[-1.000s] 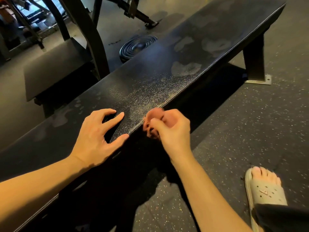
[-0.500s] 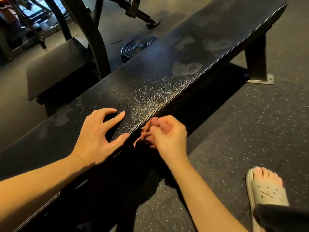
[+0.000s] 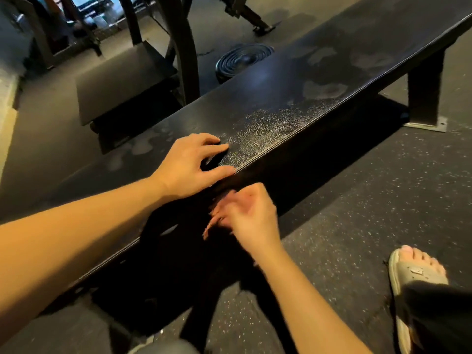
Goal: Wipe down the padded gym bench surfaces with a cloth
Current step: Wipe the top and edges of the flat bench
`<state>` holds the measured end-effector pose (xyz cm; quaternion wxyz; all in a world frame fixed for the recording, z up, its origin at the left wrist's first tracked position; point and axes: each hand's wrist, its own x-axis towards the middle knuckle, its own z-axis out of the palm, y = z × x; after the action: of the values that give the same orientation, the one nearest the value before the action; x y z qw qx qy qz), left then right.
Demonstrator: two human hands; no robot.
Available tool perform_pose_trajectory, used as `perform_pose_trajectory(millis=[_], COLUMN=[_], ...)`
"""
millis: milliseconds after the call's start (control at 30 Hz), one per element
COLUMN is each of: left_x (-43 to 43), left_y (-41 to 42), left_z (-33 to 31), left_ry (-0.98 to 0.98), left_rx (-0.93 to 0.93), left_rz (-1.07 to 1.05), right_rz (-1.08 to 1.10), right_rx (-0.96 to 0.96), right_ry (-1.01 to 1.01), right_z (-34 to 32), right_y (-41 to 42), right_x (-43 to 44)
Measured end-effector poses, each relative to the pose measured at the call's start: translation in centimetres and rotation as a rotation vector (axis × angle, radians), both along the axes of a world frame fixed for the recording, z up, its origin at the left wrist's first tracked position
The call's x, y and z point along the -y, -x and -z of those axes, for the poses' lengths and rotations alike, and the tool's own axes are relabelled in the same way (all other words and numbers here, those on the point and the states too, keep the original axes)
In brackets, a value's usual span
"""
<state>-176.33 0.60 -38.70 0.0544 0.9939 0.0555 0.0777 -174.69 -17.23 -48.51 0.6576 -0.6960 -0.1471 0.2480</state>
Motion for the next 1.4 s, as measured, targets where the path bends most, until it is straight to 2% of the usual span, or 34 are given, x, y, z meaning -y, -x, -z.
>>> perform_pose_trajectory(millis=[100, 267, 367, 533, 600, 700, 800, 967, 1067, 1167, 1233, 1400], left_x=[-1.2, -4.0, -4.4, -4.3, -4.4, -4.3, -4.3, -4.1, -4.1, -4.2, -4.2, -4.2], left_y=[3.7, 12.1, 14.1, 14.9, 15.0, 14.8, 14.9, 15.0, 15.1, 15.0, 15.0, 15.1], left_z=[-1.3, -0.9, -0.4, 2.2, 2.6, 2.7, 2.7, 2.8, 2.9, 2.9, 2.9, 3.0], left_ry=[0.024, 0.001, -0.013, -0.018, -0.025, -0.016, -0.016, -0.03, -0.028, -0.028, -0.032, -0.049], left_rx=[0.029, 0.029, 0.011, 0.079, 0.117, 0.147, 0.155, 0.151, 0.148, 0.149, 0.141, 0.128], left_rz=[-0.084, -0.219, -0.204, -0.201, -0.199, -0.198, -0.203, -0.207, -0.215, -0.223, -0.214, -0.213], right_rz=[0.204, 0.131, 0.2, 0.365, 0.25, 0.029, 0.049, 0.352, 0.287, 0.097, 0.06, 0.334], right_rx=[0.008, 0.147, 0.237, 0.112, 0.06, 0.107, 0.089, 0.023, -0.07, -0.035, -0.028, -0.067], right_ry=[0.158, 0.302, 0.242, 0.141, 0.078, 0.114, 0.164, -0.047, -0.094, -0.002, 0.035, 0.006], right_z=[-0.1, -1.1, -1.5, -3.0, -3.7, -3.0, -2.7, -4.6, -4.9, -3.5, -3.1, -2.9], right_y=[-4.4, -4.6, -2.2, 0.2, 3.2, 7.5, 5.8, 1.4, 3.7, 7.6, 7.6, 0.6], right_x=[1.0, 2.9, 2.1, 0.1, -1.5, -3.7, -3.5, -0.5, -2.2, -4.0, -3.9, -2.0])
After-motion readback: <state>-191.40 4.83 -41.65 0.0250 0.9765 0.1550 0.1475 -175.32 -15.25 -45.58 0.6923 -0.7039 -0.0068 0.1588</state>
